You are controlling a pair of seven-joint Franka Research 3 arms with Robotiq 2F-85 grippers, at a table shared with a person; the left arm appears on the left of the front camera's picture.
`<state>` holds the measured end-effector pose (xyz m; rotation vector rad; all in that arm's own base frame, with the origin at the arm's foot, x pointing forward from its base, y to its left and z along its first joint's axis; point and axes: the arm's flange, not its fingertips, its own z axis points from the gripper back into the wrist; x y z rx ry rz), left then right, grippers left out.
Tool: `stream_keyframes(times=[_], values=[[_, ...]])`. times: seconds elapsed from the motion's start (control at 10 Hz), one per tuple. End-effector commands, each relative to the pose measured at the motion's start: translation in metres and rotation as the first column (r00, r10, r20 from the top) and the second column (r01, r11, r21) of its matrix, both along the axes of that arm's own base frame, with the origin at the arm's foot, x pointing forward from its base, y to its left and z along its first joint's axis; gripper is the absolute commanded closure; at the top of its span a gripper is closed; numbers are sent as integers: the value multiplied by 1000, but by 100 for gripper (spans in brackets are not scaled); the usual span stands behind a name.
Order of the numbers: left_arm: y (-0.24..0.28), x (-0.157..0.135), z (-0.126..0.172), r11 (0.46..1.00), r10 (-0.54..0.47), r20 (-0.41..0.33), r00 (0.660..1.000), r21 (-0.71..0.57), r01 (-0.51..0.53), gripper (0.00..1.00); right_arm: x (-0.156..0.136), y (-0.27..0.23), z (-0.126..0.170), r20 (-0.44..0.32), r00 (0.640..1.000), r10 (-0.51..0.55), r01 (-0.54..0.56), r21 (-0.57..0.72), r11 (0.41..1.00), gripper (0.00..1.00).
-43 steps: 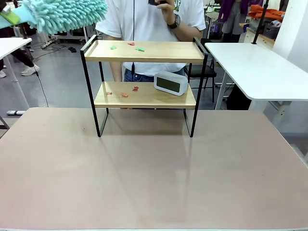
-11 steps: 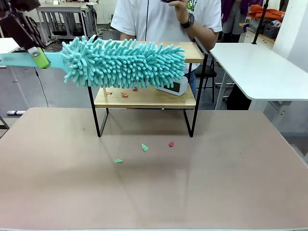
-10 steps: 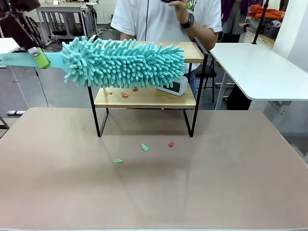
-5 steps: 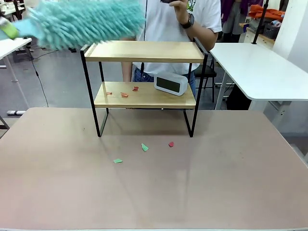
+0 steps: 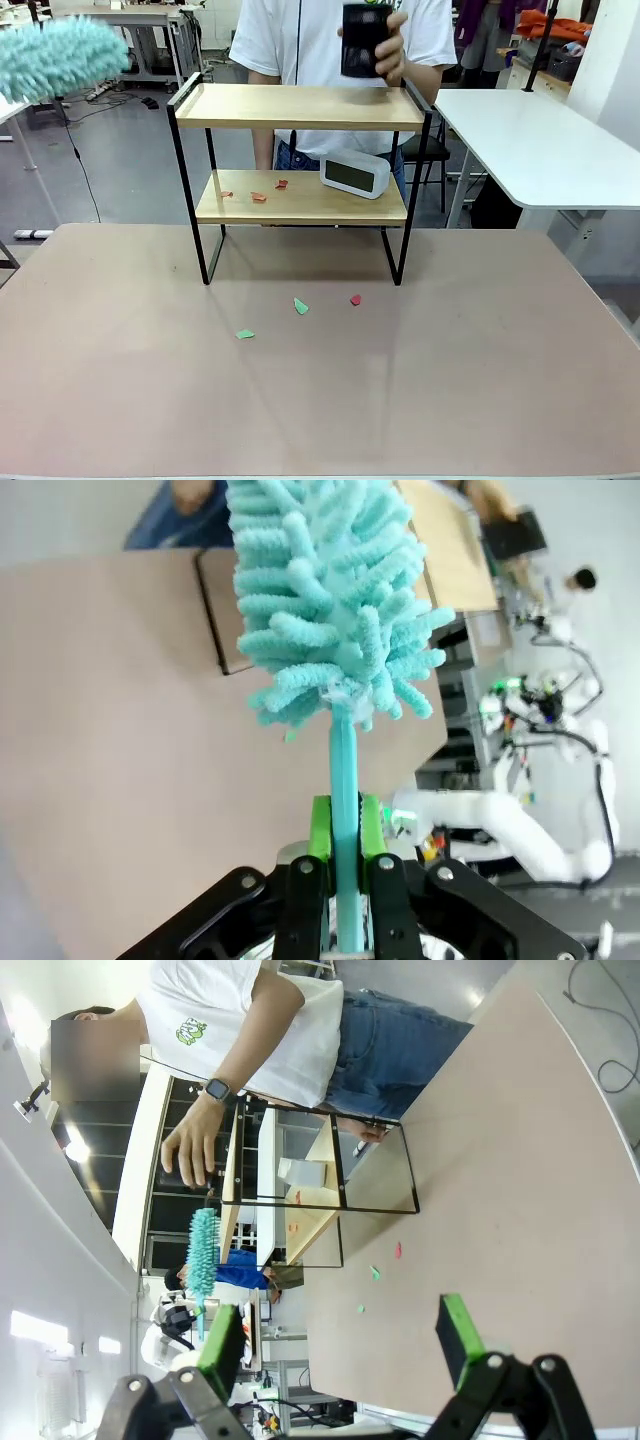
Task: Clean the shelf.
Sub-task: Clean the specific tier of the Shelf with the Duster once objects are removed.
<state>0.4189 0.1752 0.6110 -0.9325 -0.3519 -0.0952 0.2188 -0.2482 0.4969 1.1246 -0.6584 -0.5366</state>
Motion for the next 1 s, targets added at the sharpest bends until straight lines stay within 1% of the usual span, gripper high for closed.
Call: stream_keyframes(times=[0.0,0.1,0.2,0.3,0.4,0.5,0.6,0.9], values=[[-12,15,-41,998,24,-64,998,-63,-28,88,2,0,1,36,999,3,-3,-1,1000,0],[-7,24,-72,997,2,-122,992,-77,-11,88,2,0,1,36,999,3,-3,-1,1000,0],[-3,33,-100,995,-36,-147,989,-95,22,88,2,0,1,36,999,3,-3,-1,1000,0],[-1,37,-120,992,-114,-133,985,-77,104,88,2,0,1,36,999,3,-3,-1,1000,0],[-4,42,-136,977,-212,-191,958,-47,207,88,2,0,1,36,999,3,-3,-1,1000,0],[-9,45,-139,971,-240,-230,943,-43,236,88,2,0,1,36,999,3,-3,-1,1000,0],[-7,37,-141,993,-107,-187,976,-68,95,88,2,0,1,36,999,3,-3,-1,1000,0],[-7,37,-141,993,-107,-187,976,-68,95,88,2,0,1,36,999,3,-3,-1,1000,0]])
